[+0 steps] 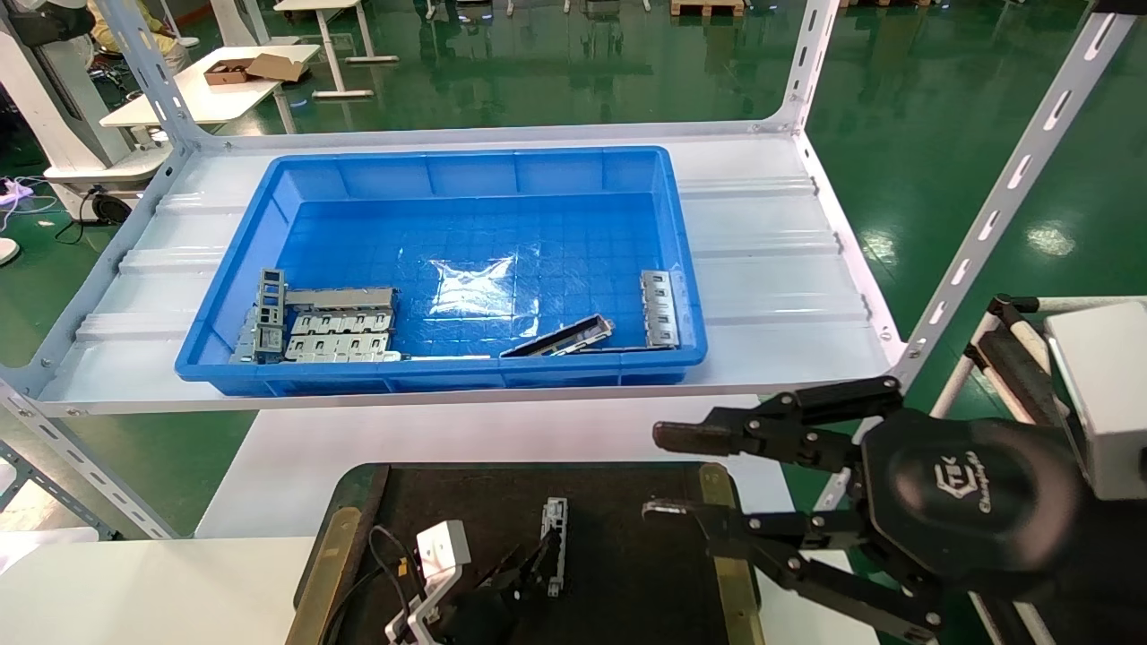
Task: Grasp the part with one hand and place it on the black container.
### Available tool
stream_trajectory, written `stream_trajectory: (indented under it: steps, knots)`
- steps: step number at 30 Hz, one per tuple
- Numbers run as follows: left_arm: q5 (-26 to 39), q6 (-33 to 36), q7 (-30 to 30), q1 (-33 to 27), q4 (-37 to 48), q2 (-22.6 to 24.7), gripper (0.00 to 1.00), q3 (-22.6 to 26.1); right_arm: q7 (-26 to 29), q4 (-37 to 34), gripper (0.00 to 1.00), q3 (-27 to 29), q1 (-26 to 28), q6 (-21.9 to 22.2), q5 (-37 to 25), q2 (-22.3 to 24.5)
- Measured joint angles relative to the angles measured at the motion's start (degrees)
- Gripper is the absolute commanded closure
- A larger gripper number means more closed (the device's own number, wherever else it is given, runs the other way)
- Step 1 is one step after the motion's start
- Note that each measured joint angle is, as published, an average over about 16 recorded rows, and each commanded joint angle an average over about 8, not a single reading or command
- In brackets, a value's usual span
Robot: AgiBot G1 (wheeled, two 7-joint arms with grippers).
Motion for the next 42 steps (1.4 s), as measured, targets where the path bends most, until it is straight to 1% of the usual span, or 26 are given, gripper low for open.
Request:
stream_trajectory:
  steps: [5,11,16,20,27,36,42]
  knots:
    - [-1.2,1.4,-0.2,-0.2,-3.6,-2.8,0.0,1.3,0.0,0.0,0.0,0.0,0.0,0.0,0.0,0.0]
    - [-1.7,4.7,0.2,-0.4,-9.3,-7.8,0.0,3.0,0.0,0.0,0.0,0.0,0.0,0.0,0.0,0.0]
    - [-1.2,9.1,1.3,-0.8,-14.0,-12.5,0.0,3.7,0.0,0.0,0.0,0.0,0.0,0.0,0.0,0.0]
    - [-0.7,13.9,3.1,-1.2,-16.8,-15.9,0.0,3.2,0.0,0.0,0.0,0.0,0.0,0.0,0.0,0.0]
    - [-1.4,24.8,9.2,-1.6,-19.3,-20.5,0.0,-0.4,0.0,0.0,0.0,0.0,0.0,0.0,0.0,0.0]
    - [-5.5,39.9,20.8,-0.9,-18.6,-24.3,0.0,-7.3,0.0,0.0,0.0,0.0,0.0,0.0,0.0,0.0]
    - [-8.0,48.2,27.7,-1.0,-17.6,-26.4,0.0,-10.7,0.0,0.0,0.0,0.0,0.0,0.0,0.0,0.0]
